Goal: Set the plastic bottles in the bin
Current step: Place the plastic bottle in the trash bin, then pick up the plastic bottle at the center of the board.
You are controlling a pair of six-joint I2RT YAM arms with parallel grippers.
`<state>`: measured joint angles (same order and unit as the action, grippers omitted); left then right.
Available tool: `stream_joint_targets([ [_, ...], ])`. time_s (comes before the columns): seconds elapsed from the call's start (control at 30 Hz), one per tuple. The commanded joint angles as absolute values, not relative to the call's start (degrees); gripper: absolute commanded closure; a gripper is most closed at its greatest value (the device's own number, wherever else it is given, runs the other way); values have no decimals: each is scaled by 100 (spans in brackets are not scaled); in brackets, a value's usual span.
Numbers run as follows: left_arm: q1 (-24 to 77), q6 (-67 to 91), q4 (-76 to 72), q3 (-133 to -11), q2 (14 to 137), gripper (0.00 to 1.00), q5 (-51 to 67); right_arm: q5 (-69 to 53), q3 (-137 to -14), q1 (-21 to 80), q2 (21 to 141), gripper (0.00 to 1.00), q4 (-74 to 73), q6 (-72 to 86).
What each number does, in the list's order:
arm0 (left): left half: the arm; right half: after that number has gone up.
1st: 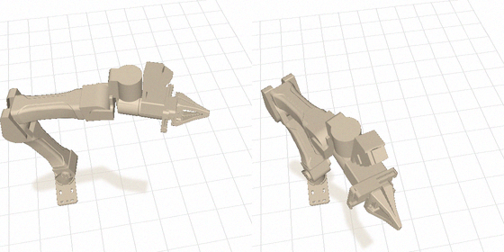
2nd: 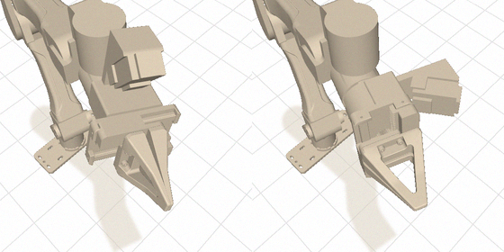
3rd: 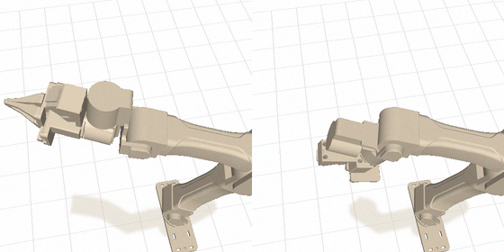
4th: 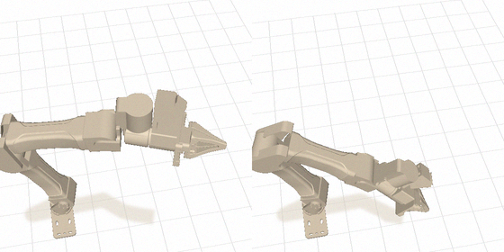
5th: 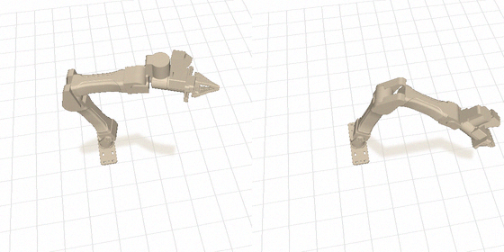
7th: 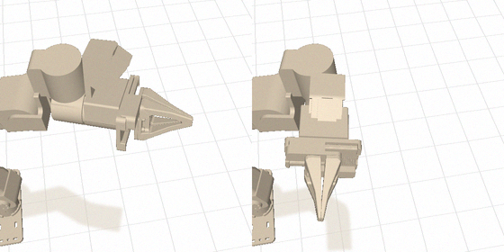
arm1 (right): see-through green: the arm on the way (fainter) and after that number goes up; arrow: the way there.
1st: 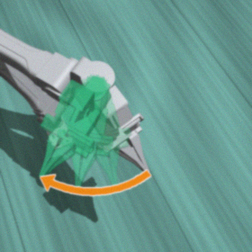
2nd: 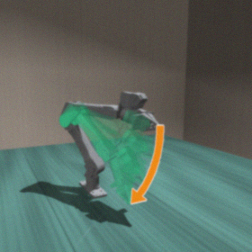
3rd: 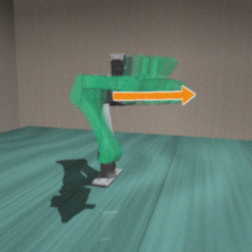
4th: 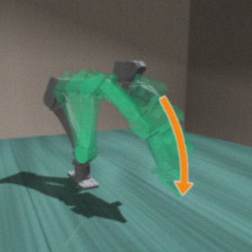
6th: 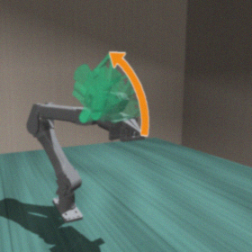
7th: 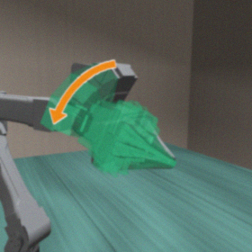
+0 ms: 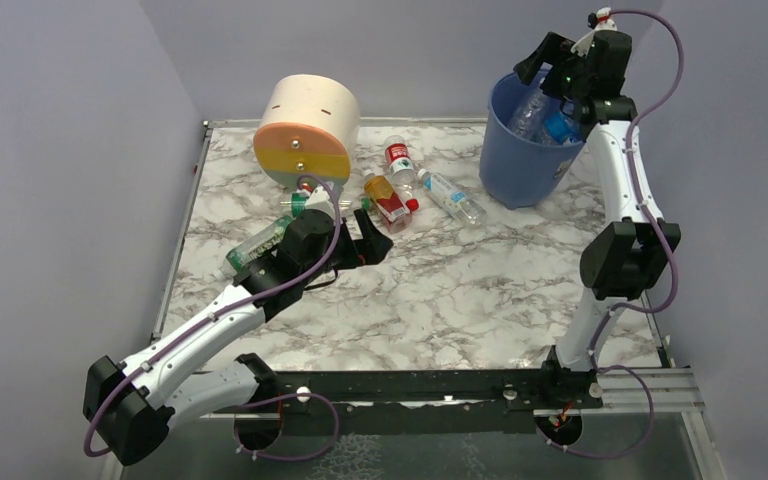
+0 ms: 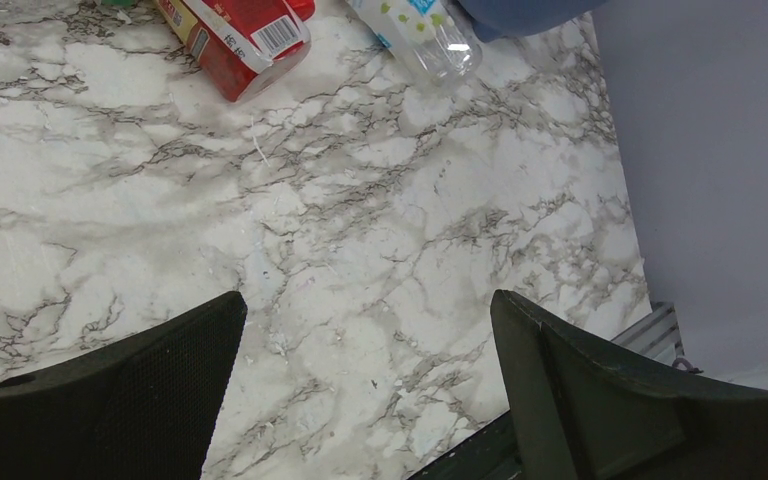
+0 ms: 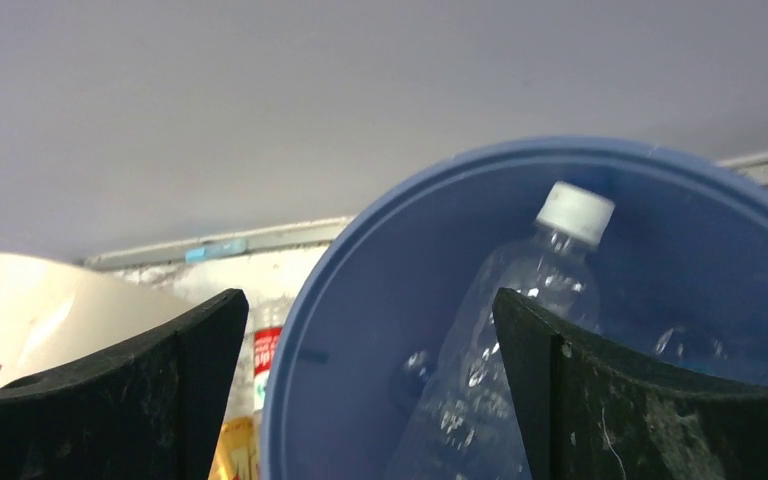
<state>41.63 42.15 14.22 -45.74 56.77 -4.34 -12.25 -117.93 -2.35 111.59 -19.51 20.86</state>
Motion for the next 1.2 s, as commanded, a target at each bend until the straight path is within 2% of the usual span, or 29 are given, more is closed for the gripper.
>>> stream_joint_targets([
  [0.0,4148,4146,1379,-4505,5519,1,-416,-1913,-11186,-63,10384,4,-1749,2069],
  [0.2,4147,4057,1347,-4546,5573,1,-445,-1726,-10776,830,9906,4,-2179,1303],
  [0.43,4148,4037,1095,-4511,5719,1,-317,-1419,-9544,1658,9383,5,-2029,685],
  [0.6,4148,4131,802,-4345,5799,1,-174,-1167,-8943,1801,9422,5,-1905,516],
  [0.8,4148,4302,498,-4165,5965,1,3,-1402,-8643,1869,9425,6,-1643,369],
  [1.17,4148,4607,-351,-3562,5622,1,484,219,-8297,2442,10008,4,-1397,-106],
])
